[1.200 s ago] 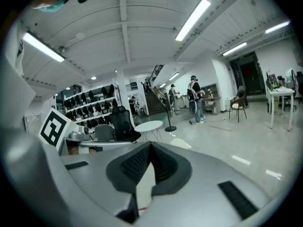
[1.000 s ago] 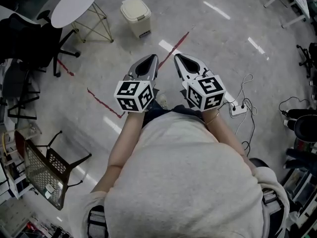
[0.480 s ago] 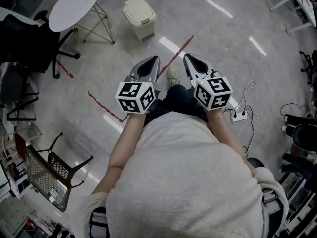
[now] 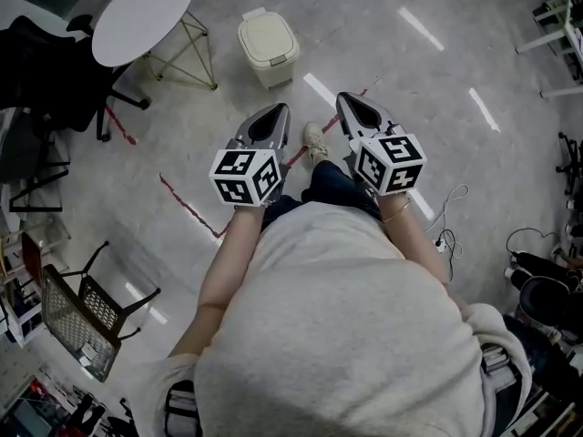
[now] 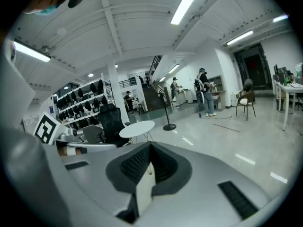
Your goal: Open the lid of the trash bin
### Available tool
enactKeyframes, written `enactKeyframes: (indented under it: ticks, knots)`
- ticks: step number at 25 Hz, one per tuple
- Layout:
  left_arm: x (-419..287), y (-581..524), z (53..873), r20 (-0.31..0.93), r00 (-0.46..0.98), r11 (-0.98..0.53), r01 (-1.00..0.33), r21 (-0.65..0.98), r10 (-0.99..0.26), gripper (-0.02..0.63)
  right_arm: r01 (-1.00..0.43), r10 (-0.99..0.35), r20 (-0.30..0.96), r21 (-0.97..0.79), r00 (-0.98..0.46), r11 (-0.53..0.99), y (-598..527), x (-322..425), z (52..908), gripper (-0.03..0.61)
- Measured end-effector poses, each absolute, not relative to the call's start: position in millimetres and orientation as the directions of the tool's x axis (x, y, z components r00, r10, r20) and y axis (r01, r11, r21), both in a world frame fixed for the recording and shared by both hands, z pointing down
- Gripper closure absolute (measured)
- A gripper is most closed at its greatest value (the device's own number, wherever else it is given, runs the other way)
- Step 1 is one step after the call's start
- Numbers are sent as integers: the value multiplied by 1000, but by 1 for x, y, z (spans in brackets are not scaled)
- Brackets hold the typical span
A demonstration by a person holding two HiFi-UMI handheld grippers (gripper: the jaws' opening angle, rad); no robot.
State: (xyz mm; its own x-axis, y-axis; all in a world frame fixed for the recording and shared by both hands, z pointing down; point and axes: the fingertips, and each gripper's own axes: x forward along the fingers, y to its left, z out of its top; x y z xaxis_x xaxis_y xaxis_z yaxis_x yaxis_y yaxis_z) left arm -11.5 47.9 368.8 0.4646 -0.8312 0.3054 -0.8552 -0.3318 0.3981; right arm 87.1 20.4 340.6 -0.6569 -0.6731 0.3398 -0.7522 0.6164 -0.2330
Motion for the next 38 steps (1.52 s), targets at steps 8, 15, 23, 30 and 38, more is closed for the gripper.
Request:
enactKeyframes:
  ticks: [8,15,23,30,38]
  knots:
    - [-38,-66,362,309,306,-186,-913,363,-900,604,-628,-537,343,-269,-771,730,-106,60,343,571]
    - [-52,-122,370,355,221,-78,-924,374,-908,604,-524,-420,357,-276,-834,806,-173,37,343,571]
    - [-58,-137,399,443,200,0,-912,411,-874,604,-500,-355,409,-333,-841,800,-200,26,376,571]
    - [-65,-151,426,500,229,27,-891,452,-835,604,-493,-310,469,-340,-827,801,-210,12,404,571]
    - [-59,-158,444,543,316,-18,-875,483,-778,604,-533,-322,520,-328,-791,780,-225,6,420,571]
